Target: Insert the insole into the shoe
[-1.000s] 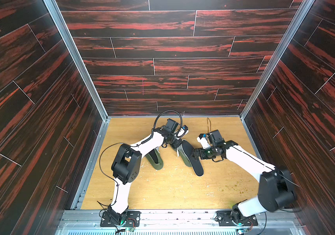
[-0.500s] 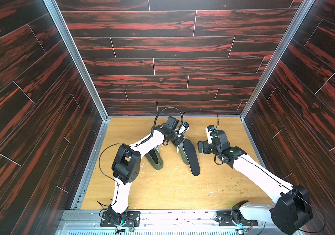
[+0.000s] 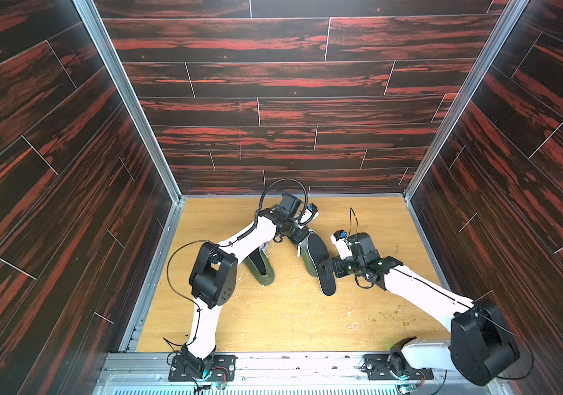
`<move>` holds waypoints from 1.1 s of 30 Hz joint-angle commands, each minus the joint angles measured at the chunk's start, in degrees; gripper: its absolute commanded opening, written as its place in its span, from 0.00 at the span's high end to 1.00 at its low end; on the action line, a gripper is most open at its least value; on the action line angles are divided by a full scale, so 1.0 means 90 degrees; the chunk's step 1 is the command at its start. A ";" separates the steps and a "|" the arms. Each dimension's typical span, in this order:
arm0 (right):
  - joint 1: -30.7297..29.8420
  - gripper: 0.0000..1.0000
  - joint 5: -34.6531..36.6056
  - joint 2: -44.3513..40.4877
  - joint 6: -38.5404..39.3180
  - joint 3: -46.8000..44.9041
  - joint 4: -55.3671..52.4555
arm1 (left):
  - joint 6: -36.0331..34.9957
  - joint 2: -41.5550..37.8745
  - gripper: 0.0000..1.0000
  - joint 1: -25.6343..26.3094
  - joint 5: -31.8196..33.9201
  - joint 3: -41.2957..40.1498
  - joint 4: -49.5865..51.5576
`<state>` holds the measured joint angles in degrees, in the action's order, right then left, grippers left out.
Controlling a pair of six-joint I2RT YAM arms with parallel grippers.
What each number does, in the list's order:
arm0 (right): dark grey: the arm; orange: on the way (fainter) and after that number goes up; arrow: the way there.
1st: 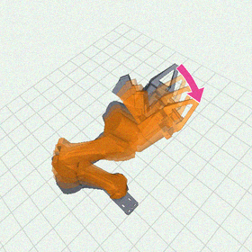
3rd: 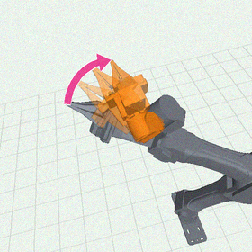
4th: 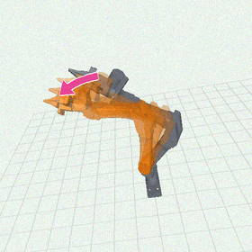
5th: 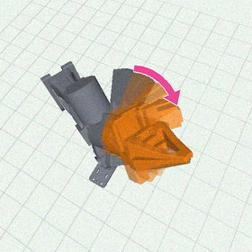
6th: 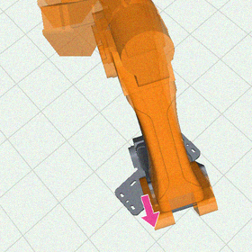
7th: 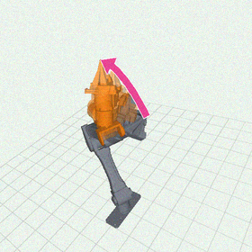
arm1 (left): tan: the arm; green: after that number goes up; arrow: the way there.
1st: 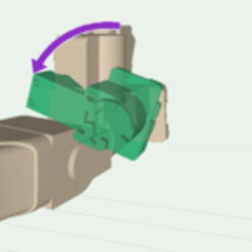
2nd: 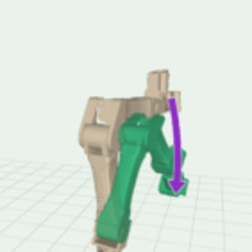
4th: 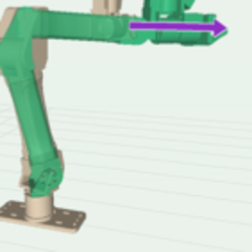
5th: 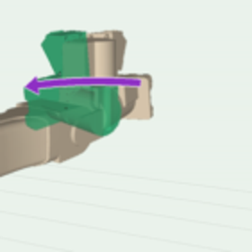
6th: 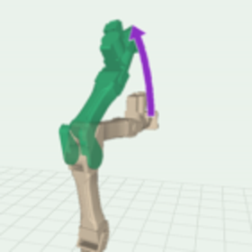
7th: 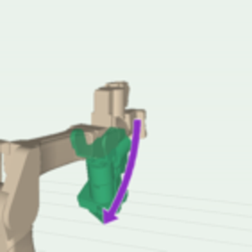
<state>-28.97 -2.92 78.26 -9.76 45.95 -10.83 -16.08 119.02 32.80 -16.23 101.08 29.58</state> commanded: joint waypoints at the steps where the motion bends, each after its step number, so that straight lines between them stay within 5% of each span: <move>1: -0.0033 0.02 -0.0242 0.0346 0.0106 0.0064 0.0359 | -0.0079 -0.0048 1.00 0.0017 -0.0135 0.0307 -0.0030; 24: -0.0323 0.02 0.0198 0.1359 0.0274 0.0382 0.0818 | -0.0108 0.0081 1.00 0.0025 -0.0195 0.0546 0.0209; 33: -0.0525 0.21 0.0824 0.1180 0.0352 0.0099 0.0826 | -0.0030 0.0163 1.00 0.0027 -0.0237 0.0641 0.0286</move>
<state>-32.88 1.69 89.71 -7.09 47.81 -3.14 -16.25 121.32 32.80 -16.64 103.79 32.29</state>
